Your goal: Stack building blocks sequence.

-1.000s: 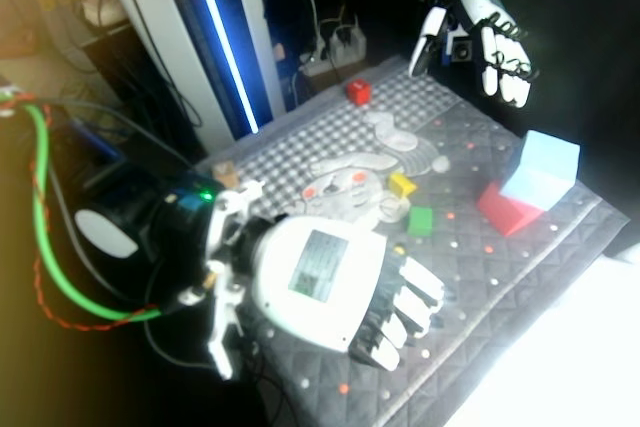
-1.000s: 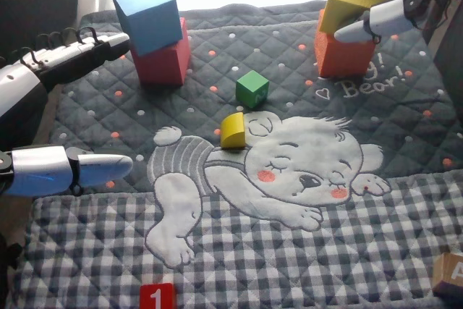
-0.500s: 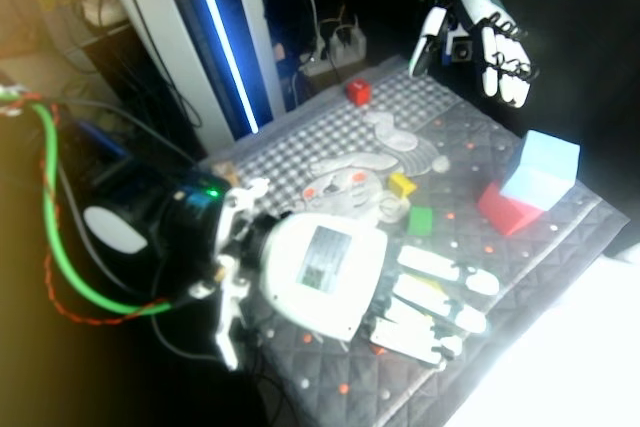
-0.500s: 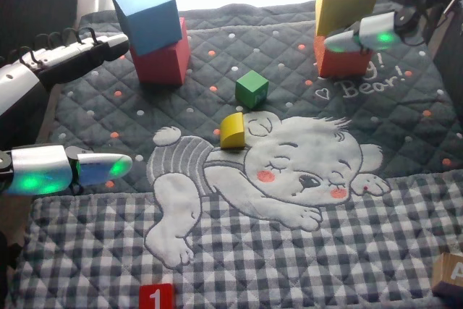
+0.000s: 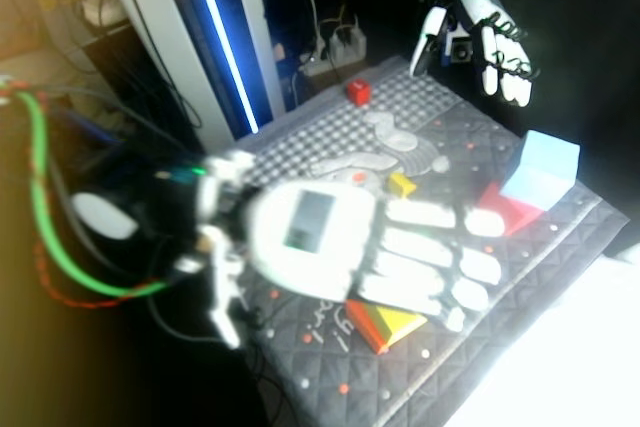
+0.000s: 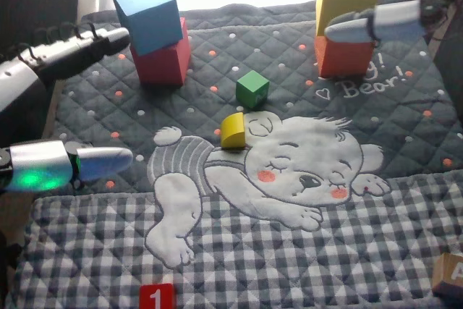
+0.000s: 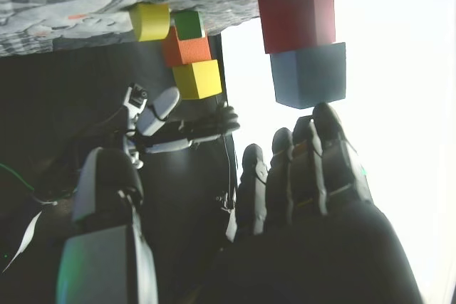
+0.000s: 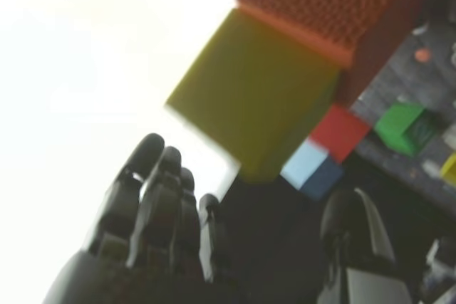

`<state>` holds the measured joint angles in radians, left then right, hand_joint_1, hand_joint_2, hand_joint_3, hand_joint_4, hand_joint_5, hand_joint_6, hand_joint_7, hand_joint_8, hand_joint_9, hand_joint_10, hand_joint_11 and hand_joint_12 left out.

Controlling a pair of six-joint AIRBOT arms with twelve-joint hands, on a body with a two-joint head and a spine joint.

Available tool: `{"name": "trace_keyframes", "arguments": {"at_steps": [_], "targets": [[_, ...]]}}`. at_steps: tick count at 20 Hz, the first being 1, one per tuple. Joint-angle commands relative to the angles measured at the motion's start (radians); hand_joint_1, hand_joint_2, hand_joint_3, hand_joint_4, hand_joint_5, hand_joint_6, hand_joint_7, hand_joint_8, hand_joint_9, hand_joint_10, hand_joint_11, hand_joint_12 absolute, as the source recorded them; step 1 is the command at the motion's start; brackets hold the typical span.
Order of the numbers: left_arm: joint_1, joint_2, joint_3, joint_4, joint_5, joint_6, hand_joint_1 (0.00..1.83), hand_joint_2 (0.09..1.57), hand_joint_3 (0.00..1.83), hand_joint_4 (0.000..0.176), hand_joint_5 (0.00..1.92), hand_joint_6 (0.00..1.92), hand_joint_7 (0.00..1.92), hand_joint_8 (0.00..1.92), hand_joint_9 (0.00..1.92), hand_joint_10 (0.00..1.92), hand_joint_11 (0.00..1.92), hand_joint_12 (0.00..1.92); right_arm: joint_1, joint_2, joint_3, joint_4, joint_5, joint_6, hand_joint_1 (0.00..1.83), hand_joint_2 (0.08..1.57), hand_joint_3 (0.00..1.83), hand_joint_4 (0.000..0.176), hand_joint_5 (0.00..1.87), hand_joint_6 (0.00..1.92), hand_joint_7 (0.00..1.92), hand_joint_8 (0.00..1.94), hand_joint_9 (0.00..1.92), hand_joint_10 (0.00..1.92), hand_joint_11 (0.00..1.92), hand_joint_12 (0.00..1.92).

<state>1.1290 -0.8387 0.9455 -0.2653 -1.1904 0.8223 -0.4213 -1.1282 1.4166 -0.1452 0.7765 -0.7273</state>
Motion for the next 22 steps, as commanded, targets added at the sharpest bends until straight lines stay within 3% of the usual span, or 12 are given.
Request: {"name": "trace_keyframes", "arguments": {"at_steps": [1, 3, 4, 7, 8, 9, 12, 13, 18, 19, 20, 22], "targets": [[-0.010, 0.011, 0.002, -0.004, -0.176, -0.006, 0.71, 0.96, 0.00, 0.074, 0.16, 0.00, 0.11, 0.00, 0.07, 0.00, 0.00, 0.27, -0.004, 0.024, -0.021, 0.032, 0.210, 0.001, 0.67, 0.94, 0.00, 0.171, 0.00, 0.00, 0.03, 0.00, 0.08, 0.02, 0.00, 0.51], [-0.008, 0.022, -0.011, -0.006, -0.253, -0.006, 0.70, 0.98, 0.00, 0.061, 0.08, 0.00, 0.02, 0.01, 0.00, 0.00, 0.00, 0.01, -0.093, 0.090, -0.103, 0.085, 0.390, 0.001, 0.70, 0.97, 0.00, 0.152, 0.00, 0.00, 0.00, 0.00, 0.02, 0.00, 0.00, 0.21], [-0.006, 0.025, -0.018, -0.002, -0.271, -0.006, 0.79, 0.98, 0.00, 0.102, 0.06, 0.00, 0.00, 0.00, 0.00, 0.00, 0.00, 0.00, -0.125, 0.105, -0.126, 0.101, 0.442, 0.001, 0.75, 0.97, 0.00, 0.136, 0.00, 0.00, 0.00, 0.00, 0.03, 0.00, 0.00, 0.44], [0.009, 0.033, -0.042, 0.012, -0.334, -0.006, 0.76, 1.00, 0.01, 0.094, 0.03, 0.00, 0.00, 0.00, 0.00, 0.00, 0.00, 0.00, -0.281, 0.147, -0.210, 0.163, 0.633, 0.001, 0.72, 0.99, 0.00, 0.126, 0.00, 0.00, 0.00, 0.00, 0.02, 0.00, 0.00, 0.51], [0.011, 0.034, -0.047, 0.014, -0.352, -0.007, 0.70, 0.95, 0.00, 0.110, 0.00, 0.00, 0.00, 0.00, 0.00, 0.00, 0.00, 0.00, -0.334, 0.157, -0.239, 0.183, 0.690, 0.001, 0.80, 1.03, 0.00, 0.085, 0.00, 0.00, 0.04, 0.01, 0.02, 0.00, 0.00, 0.23], [0.013, 0.035, -0.048, 0.015, -0.368, -0.013, 0.63, 0.97, 0.00, 0.071, 0.00, 0.00, 0.00, 0.00, 0.00, 0.00, 0.00, 0.00, -0.385, 0.164, -0.263, 0.198, 0.744, 0.001, 0.86, 1.03, 0.00, 0.063, 0.00, 0.00, 0.01, 0.00, 0.00, 0.00, 0.00, 0.04], [0.025, 0.030, -0.048, 0.021, -0.395, -0.048, 0.55, 0.98, 0.00, 0.086, 0.00, 0.00, 0.00, 0.00, 0.00, 0.00, 0.00, 0.00, -0.505, 0.178, -0.322, 0.234, 0.841, 0.001, 0.88, 1.04, 0.00, 0.074, 0.00, 0.00, 0.01, 0.00, 0.00, 0.00, 0.00, 0.00], [0.037, 0.027, -0.051, 0.021, -0.402, -0.061, 0.47, 0.98, 0.00, 0.108, 0.00, 0.00, 0.01, 0.00, 0.00, 0.00, 0.06, 0.03, -0.555, 0.184, -0.346, 0.249, 0.861, 0.001, 0.87, 0.97, 0.00, 0.170, 0.00, 0.00, 0.00, 0.00, 0.00, 0.00, 0.00, 0.00], [0.049, 0.018, -0.051, 0.009, -0.430, -0.079, 0.33, 1.06, 0.01, 0.082, 0.00, 0.00, 0.00, 0.00, 0.00, 0.00, 0.01, 0.19, -0.622, 0.209, -0.379, 0.282, 0.890, 0.001, 0.93, 0.87, 0.00, 0.166, 0.07, 0.00, 0.09, 0.01, 0.06, 0.01, 0.05, 0.03], [0.049, 0.018, -0.051, 0.010, -0.435, -0.083, 0.32, 1.08, 0.01, 0.108, 0.00, 0.00, 0.00, 0.00, 0.00, 0.00, 0.00, 0.16, -0.627, 0.211, -0.381, 0.283, 0.898, 0.001, 0.92, 0.87, 0.00, 0.165, 0.05, 0.00, 0.11, 0.01, 0.08, 0.01, 0.03, 0.02], [0.050, 0.018, -0.050, 0.014, -0.441, -0.088, 0.37, 1.13, 0.01, 0.112, 0.00, 0.00, 0.00, 0.00, 0.00, 0.00, 0.00, 0.03, -0.633, 0.215, -0.383, 0.285, 0.909, 0.001, 0.87, 1.01, 0.01, 0.129, 0.01, 0.00, 0.06, 0.00, 0.04, 0.00, 0.01, 0.00], [0.051, 0.019, -0.043, 0.023, -0.469, -0.114, 0.34, 1.23, 0.01, 0.100, 0.00, 0.00, 0.00, 0.00, 0.00, 0.00, 0.04, 0.03, -0.641, 0.230, -0.385, 0.293, 0.945, 0.001, 0.91, 1.09, 0.01, 0.163, 0.05, 0.01, 0.08, 0.00, 0.07, 0.01, 0.00, 0.00]]}}
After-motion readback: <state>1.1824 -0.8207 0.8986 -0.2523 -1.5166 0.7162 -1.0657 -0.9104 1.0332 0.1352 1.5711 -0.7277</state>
